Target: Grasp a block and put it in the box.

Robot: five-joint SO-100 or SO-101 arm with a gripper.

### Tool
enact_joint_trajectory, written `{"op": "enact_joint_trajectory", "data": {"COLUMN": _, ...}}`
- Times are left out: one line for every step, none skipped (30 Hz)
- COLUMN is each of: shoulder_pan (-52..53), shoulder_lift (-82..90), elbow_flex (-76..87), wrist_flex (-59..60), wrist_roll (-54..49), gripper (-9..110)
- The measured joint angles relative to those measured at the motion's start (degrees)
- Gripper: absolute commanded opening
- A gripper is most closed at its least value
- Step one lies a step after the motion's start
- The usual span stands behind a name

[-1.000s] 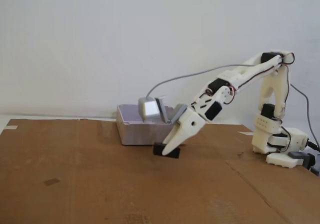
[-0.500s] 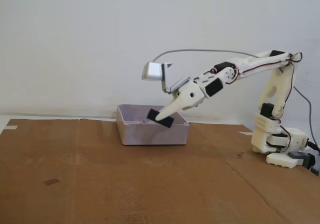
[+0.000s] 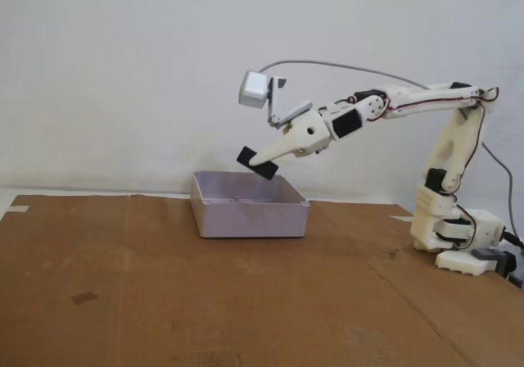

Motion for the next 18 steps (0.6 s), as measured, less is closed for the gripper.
{"op": "enact_joint_trajectory", "data": {"shoulder_pan": 0.62, "shoulder_lift": 0.35, "elbow_flex": 0.0, "wrist_flex": 0.0, "wrist_roll": 0.0, "gripper": 4}}
{"op": "enact_joint_trajectory", "data": {"shoulder_pan": 1.14, "shoulder_lift": 0.7, "elbow_flex": 0.0, "wrist_flex": 0.0, "wrist_roll": 0.0, "gripper": 4}}
{"op": "enact_joint_trajectory", "data": {"shoulder_pan": 1.67, "shoulder_lift": 0.97, "elbow_flex": 0.0, "wrist_flex": 0.0, "wrist_roll": -0.53, "gripper": 4}}
{"op": "enact_joint_trajectory", "data": {"shoulder_pan": 2.11, "shoulder_lift": 1.23, "elbow_flex": 0.0, "wrist_flex": 0.0, "wrist_roll": -1.32, "gripper": 4}}
{"op": "enact_joint_trajectory", "data": {"shoulder_pan": 2.64, "shoulder_lift": 1.41, "elbow_flex": 0.0, "wrist_flex": 0.0, "wrist_roll": -2.37, "gripper": 4}}
{"op": "enact_joint_trajectory", "data": {"shoulder_pan": 3.16, "shoulder_lift": 1.76, "elbow_flex": 0.0, "wrist_flex": 0.0, "wrist_roll": -3.69, "gripper": 4}}
{"op": "enact_joint_trajectory", "data": {"shoulder_pan": 3.69, "shoulder_lift": 2.2, "elbow_flex": 0.0, "wrist_flex": 0.0, "wrist_roll": -5.01, "gripper": 4}}
{"op": "enact_joint_trajectory", "data": {"shoulder_pan": 4.13, "shoulder_lift": 2.64, "elbow_flex": 0.0, "wrist_flex": 0.0, "wrist_roll": -6.06, "gripper": 4}}
{"op": "enact_joint_trajectory", "data": {"shoulder_pan": 4.66, "shoulder_lift": 3.16, "elbow_flex": 0.09, "wrist_flex": 0.0, "wrist_roll": -7.03, "gripper": 4}}
{"op": "enact_joint_trajectory", "data": {"shoulder_pan": 5.1, "shoulder_lift": 3.78, "elbow_flex": 0.18, "wrist_flex": 0.0, "wrist_roll": -7.73, "gripper": 4}}
{"op": "enact_joint_trajectory", "data": {"shoulder_pan": 5.54, "shoulder_lift": 4.75, "elbow_flex": 0.7, "wrist_flex": 0.0, "wrist_roll": -8.26, "gripper": 4}}
{"op": "enact_joint_trajectory", "data": {"shoulder_pan": 6.06, "shoulder_lift": 5.71, "elbow_flex": 1.67, "wrist_flex": 0.0, "wrist_roll": -8.61, "gripper": 4}}
{"op": "enact_joint_trajectory", "data": {"shoulder_pan": 6.5, "shoulder_lift": 6.86, "elbow_flex": 2.81, "wrist_flex": 0.0, "wrist_roll": -8.88, "gripper": 4}}
{"op": "enact_joint_trajectory", "data": {"shoulder_pan": 7.03, "shoulder_lift": 8.0, "elbow_flex": 4.13, "wrist_flex": 0.0, "wrist_roll": -9.14, "gripper": 4}}
{"op": "enact_joint_trajectory", "data": {"shoulder_pan": 7.56, "shoulder_lift": 9.14, "elbow_flex": 5.54, "wrist_flex": 0.0, "wrist_roll": -9.23, "gripper": 4}}
{"op": "enact_joint_trajectory", "data": {"shoulder_pan": 8.09, "shoulder_lift": 10.28, "elbow_flex": 7.12, "wrist_flex": 0.0, "wrist_roll": -9.32, "gripper": 4}}
{"op": "enact_joint_trajectory", "data": {"shoulder_pan": 8.61, "shoulder_lift": 11.51, "elbow_flex": 8.61, "wrist_flex": 0.0, "wrist_roll": -9.4, "gripper": 4}}
{"op": "enact_joint_trajectory", "data": {"shoulder_pan": 9.14, "shoulder_lift": 12.83, "elbow_flex": 10.2, "wrist_flex": 0.0, "wrist_roll": -9.4, "gripper": 4}}
